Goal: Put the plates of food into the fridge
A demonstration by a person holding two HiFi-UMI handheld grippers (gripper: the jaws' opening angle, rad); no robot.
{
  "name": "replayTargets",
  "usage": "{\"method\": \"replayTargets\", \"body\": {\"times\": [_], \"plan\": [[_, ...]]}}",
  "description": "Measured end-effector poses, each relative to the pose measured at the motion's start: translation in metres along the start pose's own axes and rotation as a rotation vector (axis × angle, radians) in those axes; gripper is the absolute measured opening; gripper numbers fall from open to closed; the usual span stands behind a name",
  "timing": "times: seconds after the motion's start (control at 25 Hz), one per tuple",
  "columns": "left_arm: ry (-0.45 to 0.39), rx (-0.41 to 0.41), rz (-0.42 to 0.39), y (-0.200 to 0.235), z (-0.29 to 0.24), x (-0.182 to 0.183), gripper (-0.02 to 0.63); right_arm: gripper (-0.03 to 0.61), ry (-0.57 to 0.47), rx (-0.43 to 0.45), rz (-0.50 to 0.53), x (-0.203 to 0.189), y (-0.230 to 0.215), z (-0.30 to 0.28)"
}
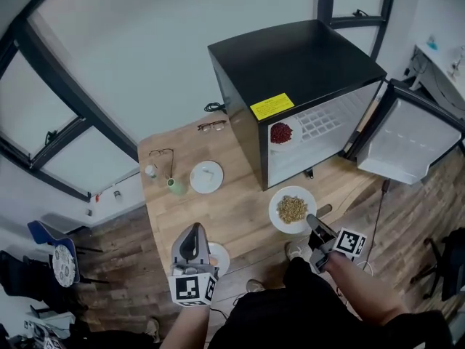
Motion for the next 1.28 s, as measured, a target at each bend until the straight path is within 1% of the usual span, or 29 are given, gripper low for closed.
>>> {"method": "replayTargets", "body": {"times": [0.16, 0.32, 0.52, 0.64, 0.68, 0.76, 0.8, 1.04, 1.16, 1.28], "plan": [[-0.002, 0.0, 0.004, -0.014, -0.02, 0.01, 0.003, 0.031, -0.042, 0.008, 0.012, 0.033, -0.001, 0.013], [-0.017, -0.006, -0.017, -0.028, -0.045, 0.025, 0.003, 0.031, -0.086, 0.058, 0.071, 0.075, 0.004, 0.015], [-0.027, 0.002, -0.028, -0.042, -0.071, 0.038, 0.003, 0.031, -0.107, 0.084, 0.078, 0.115, 0.005, 0.012], [-0.032, 0.015, -0.026, -0.049, -0.084, 0.043, 0.003, 0.031, -0.12, 0.075, 0.066, 0.139, 0.005, 0.011], [-0.034, 0.019, -0.026, -0.052, -0.088, 0.045, 0.003, 0.031, -0.127, 0.055, 0.058, 0.147, 0.002, 0.013], [-0.038, 0.024, -0.028, -0.057, -0.096, 0.049, 0.003, 0.031, -0.143, -0.019, 0.029, 0.162, -0.004, 0.017], [-0.039, 0.027, -0.03, -0.059, -0.1, 0.051, 0.003, 0.031, -0.151, -0.039, 0.022, 0.171, -0.006, 0.018], [-0.044, 0.05, -0.036, -0.074, -0.119, 0.06, 0.003, 0.032, -0.187, -0.006, 0.041, 0.22, -0.004, 0.013], [-0.039, 0.066, -0.037, -0.078, -0.126, 0.062, 0.003, 0.031, -0.189, -0.024, 0.042, 0.238, -0.007, 0.008], [-0.028, 0.081, -0.042, -0.079, -0.131, 0.063, 0.003, 0.032, -0.188, -0.021, 0.016, 0.249, -0.012, 0.0]]}}
Point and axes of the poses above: the fingertips, and each gripper's own axes: z backward along the fingers, y to its left, x out of its top, the point moved 8 cm from there along z, backward along the fingers, and after that the axes turned 8 degrees about y, right-handed, at the moved point
